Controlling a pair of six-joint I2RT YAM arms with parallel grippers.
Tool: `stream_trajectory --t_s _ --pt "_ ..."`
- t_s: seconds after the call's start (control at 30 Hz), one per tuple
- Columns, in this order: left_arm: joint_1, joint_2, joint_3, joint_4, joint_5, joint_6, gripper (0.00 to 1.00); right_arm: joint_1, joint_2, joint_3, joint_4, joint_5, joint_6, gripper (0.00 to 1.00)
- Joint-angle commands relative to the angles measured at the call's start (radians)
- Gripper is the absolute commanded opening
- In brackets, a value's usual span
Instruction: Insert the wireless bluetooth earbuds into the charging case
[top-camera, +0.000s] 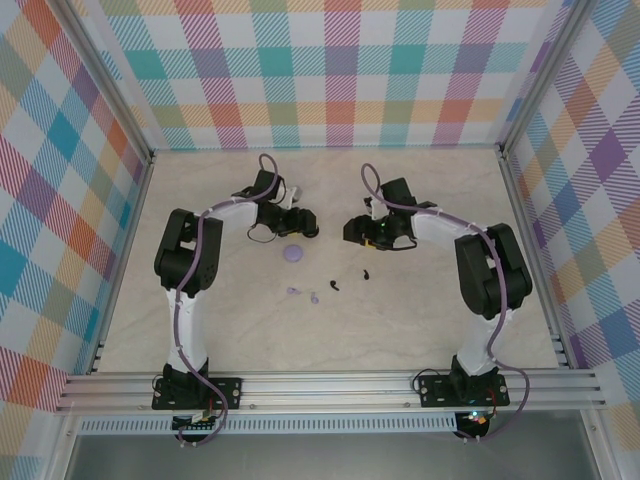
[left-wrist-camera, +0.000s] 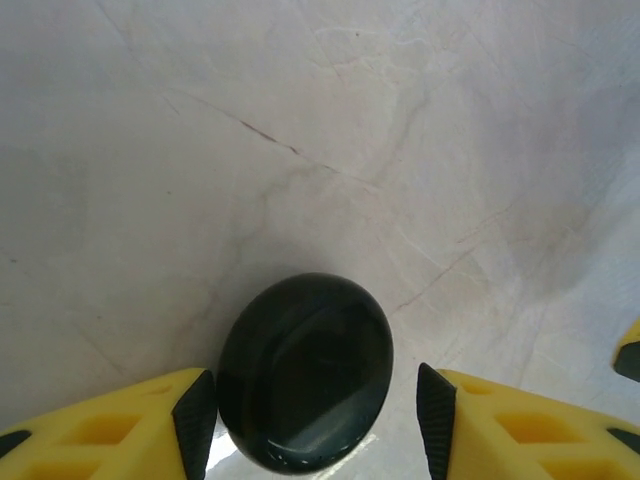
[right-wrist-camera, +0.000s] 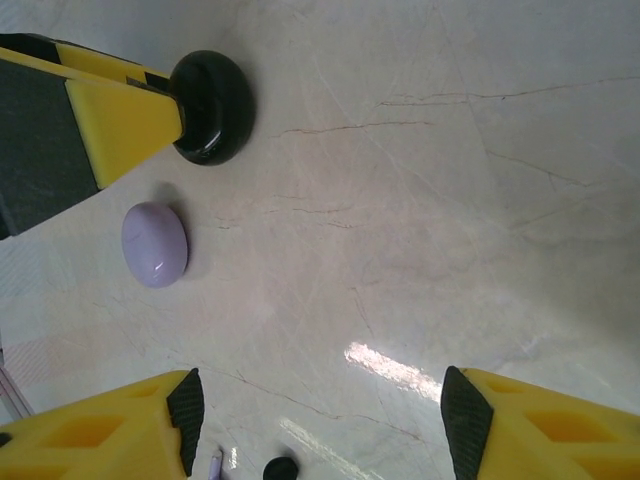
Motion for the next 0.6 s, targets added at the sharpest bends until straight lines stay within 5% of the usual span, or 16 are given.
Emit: stream_trajectory --t_s 0.0,0.57 --pt "-0.031 -0.033 -0.026 -0.013 0.054 -0.049 0.56 0.013 0.030 0.042 -0.028 -0.031 0.017 0.63" --pt "-0.037 -0.100 -0.077 0.057 -0.020 -0.140 0.57 0.037 0.171 0.190 -0.042 -0.066 0.039 0.52"
